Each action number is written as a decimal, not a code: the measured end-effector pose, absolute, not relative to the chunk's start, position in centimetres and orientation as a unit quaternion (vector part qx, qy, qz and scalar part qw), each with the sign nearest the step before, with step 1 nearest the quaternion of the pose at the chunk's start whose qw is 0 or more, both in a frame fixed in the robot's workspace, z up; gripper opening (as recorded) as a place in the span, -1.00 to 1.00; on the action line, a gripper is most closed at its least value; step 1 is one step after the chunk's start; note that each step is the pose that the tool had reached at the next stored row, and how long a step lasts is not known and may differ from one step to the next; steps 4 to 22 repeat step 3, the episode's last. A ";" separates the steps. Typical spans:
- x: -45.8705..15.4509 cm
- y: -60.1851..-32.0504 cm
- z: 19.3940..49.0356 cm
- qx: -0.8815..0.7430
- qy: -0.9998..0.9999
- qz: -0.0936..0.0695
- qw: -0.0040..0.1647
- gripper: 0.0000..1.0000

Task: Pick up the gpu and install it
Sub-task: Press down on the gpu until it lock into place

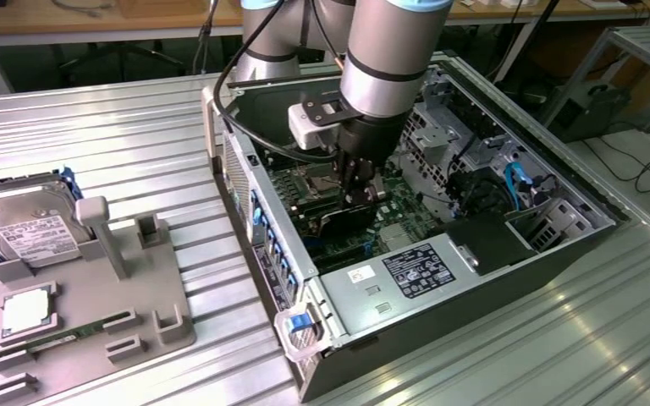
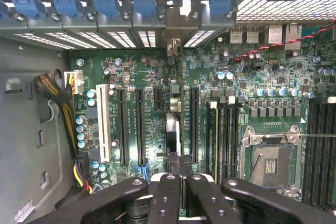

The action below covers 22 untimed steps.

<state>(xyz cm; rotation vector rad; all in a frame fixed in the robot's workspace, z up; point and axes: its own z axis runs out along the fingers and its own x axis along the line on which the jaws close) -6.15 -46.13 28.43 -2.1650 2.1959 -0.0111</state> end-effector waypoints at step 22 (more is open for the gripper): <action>-6.2 -46.1 28.4 -0.702 0.712 -0.004 0.029 -0.79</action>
